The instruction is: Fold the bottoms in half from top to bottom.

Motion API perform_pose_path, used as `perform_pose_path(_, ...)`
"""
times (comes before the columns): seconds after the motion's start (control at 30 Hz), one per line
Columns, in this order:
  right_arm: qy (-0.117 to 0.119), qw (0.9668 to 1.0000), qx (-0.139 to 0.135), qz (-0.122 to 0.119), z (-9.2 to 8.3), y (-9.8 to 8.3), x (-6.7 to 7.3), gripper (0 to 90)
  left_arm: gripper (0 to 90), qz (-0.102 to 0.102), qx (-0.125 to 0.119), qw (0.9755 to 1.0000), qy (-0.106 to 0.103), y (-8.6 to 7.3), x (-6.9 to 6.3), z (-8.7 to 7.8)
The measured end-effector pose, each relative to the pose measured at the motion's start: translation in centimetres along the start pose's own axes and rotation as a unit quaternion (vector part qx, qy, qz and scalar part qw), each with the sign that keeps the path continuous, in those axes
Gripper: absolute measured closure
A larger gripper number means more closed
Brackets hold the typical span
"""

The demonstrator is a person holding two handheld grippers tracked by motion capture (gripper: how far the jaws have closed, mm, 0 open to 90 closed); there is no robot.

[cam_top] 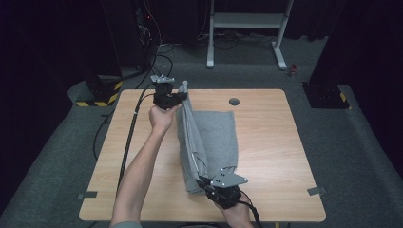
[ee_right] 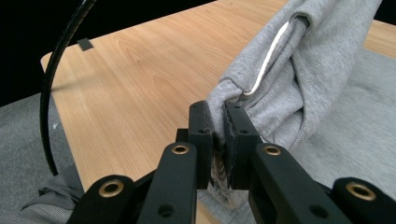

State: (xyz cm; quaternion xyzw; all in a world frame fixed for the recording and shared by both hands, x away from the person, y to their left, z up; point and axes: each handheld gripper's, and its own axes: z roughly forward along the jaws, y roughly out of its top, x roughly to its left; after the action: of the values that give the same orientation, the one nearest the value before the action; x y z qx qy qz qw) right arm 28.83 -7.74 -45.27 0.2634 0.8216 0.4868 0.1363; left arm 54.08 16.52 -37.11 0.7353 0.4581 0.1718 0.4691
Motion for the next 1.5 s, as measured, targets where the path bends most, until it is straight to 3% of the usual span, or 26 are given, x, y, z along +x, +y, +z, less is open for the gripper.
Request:
perform_pose_path(0.37, -0.020, 0.9998, 0.003, -0.001, -0.9, -0.8, -0.3, 83.2, 86.6, 0.020, 0.009, 0.9997, -0.014, 0.7, -1.7, 1.8)
perform_pose_path(0.53, -0.031, 0.9995, 0.002, 0.003, -1.5, -1.2, -0.6, 83.2, 86.7, 0.016, 0.008, 0.9995, -0.026, 0.8, -2.7, 3.1)
perform_pose_path(0.97, -0.040, 0.9987, 0.005, 0.030, -2.3, -3.3, -1.5, 83.0, 86.6, 0.030, 0.034, 0.9982, -0.041, 0.1, -5.4, 6.9)
perform_pose_path(1.2, -0.044, 0.9976, 0.016, 0.050, -2.4, -4.7, -2.3, 82.9, 86.6, 0.046, 0.057, 0.9970, -0.024, -0.6, -6.6, 8.9)
perform_pose_path(1.5, -0.051, 0.9958, 0.036, 0.067, -2.6, -5.9, -3.0, 82.3, 86.5, 0.039, 0.073, 0.9964, -0.016, -2.3, -7.3, 11.1)
